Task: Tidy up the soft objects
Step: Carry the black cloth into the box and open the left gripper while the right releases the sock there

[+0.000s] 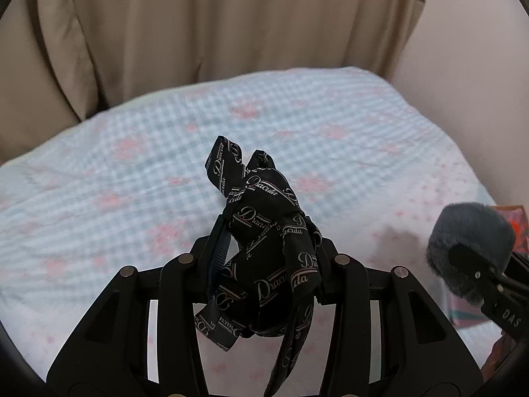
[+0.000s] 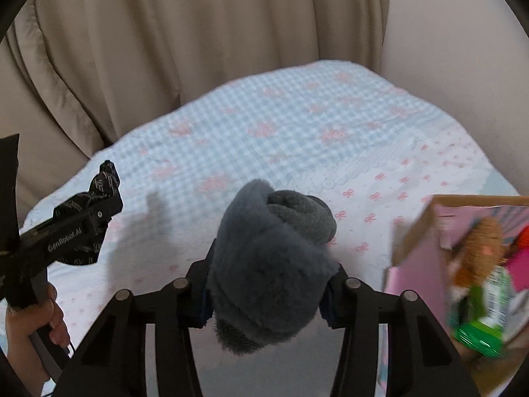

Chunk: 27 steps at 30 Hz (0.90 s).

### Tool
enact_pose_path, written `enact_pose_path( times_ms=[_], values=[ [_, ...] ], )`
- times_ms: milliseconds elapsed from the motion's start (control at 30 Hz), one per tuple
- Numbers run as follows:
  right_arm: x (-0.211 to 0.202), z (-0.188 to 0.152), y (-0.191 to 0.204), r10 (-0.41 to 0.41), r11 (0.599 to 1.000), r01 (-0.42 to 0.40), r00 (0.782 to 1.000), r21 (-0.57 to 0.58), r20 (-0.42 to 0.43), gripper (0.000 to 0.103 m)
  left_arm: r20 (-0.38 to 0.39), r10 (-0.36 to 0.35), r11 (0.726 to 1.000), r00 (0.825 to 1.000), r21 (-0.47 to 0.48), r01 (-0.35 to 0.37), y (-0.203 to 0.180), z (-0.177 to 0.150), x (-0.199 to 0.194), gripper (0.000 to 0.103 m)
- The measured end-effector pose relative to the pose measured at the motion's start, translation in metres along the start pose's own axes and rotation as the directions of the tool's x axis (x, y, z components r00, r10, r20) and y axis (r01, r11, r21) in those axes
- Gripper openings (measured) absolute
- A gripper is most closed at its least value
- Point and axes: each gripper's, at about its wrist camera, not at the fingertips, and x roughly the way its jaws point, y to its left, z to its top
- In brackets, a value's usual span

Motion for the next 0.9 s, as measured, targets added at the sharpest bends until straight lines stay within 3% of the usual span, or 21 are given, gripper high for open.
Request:
enact_pose_path(
  times_ms=[333,533,900],
  values=[
    [-0.15,0.006,0.01,0.028,1.0,-0.029,0.999,0.011,0.045,0.045,0.036,0.004,1.0,0.999,-0.008,-0.004,-0.033,-0.002,-0.155,0.038],
    [-0.23,0.005,-0.007,0.022,1.0,-0.024,0.996,0.015,0.085,0.045,0.034,-0.05,0.999,0.998,0.01,0.05,-0.081,-0.005,-0.229,0.038],
    [-0.33,0.008,-0.097,-0.079,0.994,0.068,0.989,0.09,0.125,0.045,0.002,-0.16,0.985,0.987,0.066,0.16,-0.202,-0.019,-0.278,0.038]
  ],
)
